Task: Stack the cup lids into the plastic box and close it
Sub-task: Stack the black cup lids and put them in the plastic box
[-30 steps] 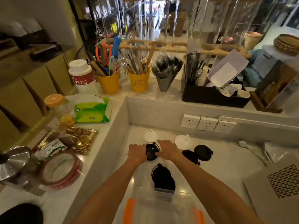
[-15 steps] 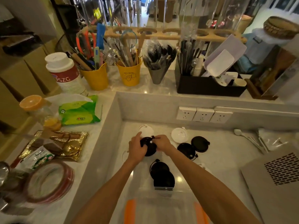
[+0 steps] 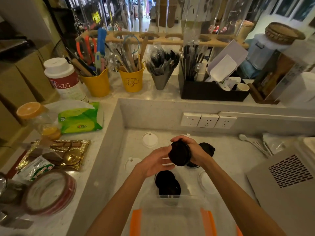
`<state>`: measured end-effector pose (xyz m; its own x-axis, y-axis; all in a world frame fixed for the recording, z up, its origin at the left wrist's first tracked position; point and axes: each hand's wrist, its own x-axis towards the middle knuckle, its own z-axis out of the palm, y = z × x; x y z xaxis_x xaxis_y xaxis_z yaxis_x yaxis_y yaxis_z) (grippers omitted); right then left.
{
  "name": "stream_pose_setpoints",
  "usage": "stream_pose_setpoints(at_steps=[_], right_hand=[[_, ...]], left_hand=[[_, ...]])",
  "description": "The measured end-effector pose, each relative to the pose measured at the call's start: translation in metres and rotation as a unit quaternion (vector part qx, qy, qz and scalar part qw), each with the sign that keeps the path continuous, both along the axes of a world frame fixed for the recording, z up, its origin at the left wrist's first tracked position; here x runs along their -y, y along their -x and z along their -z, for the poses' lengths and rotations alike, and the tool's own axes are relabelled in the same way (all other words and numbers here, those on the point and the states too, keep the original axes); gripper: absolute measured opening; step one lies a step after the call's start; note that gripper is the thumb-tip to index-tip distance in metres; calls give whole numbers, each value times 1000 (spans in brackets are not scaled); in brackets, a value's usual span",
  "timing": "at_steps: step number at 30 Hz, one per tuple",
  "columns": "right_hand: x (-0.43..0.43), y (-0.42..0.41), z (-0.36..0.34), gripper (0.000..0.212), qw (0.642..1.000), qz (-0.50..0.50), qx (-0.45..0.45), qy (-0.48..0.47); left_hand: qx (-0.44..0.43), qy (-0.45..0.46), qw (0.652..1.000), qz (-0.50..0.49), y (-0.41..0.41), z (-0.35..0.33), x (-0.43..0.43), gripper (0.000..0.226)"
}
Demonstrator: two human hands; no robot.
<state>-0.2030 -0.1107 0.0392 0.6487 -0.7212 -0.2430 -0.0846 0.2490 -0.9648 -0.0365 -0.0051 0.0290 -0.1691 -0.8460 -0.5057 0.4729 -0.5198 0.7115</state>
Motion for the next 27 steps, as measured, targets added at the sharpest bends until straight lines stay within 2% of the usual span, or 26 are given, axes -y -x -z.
stream_pose_setpoints(at_steps=[2, 4, 7, 8, 9, 11, 12, 13, 15, 18, 19, 21, 22, 23, 25, 26, 27], right_hand=[[1, 5, 0, 30, 1000, -28, -1, 1], [9, 8, 3, 29, 996, -65, -47, 37], [29, 15, 15, 35, 971, -33, -204, 118], [37, 20, 23, 36, 940, -10, -295, 170], [44, 24, 30, 38, 893, -10, -393, 217], [47, 29, 45, 53, 805, -83, -531, 250], [44, 31, 51, 66, 777, -129, -565, 244], [40, 30, 59, 77, 757, -167, -585, 241], [32, 27, 73, 89, 726, -177, -612, 258], [21, 25, 85, 89, 690, -146, -632, 321], [20, 25, 85, 88, 690, -137, -630, 331], [18, 26, 76, 86, 726, -107, -598, 322], [18, 27, 66, 84, 767, -83, -563, 297], [18, 29, 53, 80, 826, -51, -501, 252], [11, 35, 19, 61, 951, 4, -293, 104], [4, 38, 2, 49, 983, 17, -181, 22], [-5, 41, -15, 42, 995, 26, -85, -46]], left_hand=[[34, 3, 999, 12, 8, 1, 0, 63], [35, -5, 999, 12, 12, 4, 0, 54], [6, -27, 999, -38, 10, 11, -2, 42], [-9, -38, 997, -66, 7, 15, -3, 40], [-25, -47, 994, -95, 4, 19, -4, 39], [-62, -62, 985, -147, -3, 28, -7, 39], [-81, -71, 980, -168, -6, 32, -8, 38], [-93, -79, 975, -186, -9, 35, -9, 37], [-110, -92, 968, -203, -12, 39, -11, 32], [-160, -95, 956, -229, -14, 41, -14, 40], [-167, -90, 955, -229, -13, 40, -16, 43], [-164, -73, 959, -217, -12, 37, -18, 45], [-163, -65, 962, -210, -11, 35, -19, 45], [-166, -60, 963, -204, -9, 32, -21, 47], [-174, -60, 963, -196, -4, 23, -25, 50], [-177, -60, 963, -194, -1, 18, -27, 51], [-179, -59, 963, -192, 3, 14, -29, 54]])
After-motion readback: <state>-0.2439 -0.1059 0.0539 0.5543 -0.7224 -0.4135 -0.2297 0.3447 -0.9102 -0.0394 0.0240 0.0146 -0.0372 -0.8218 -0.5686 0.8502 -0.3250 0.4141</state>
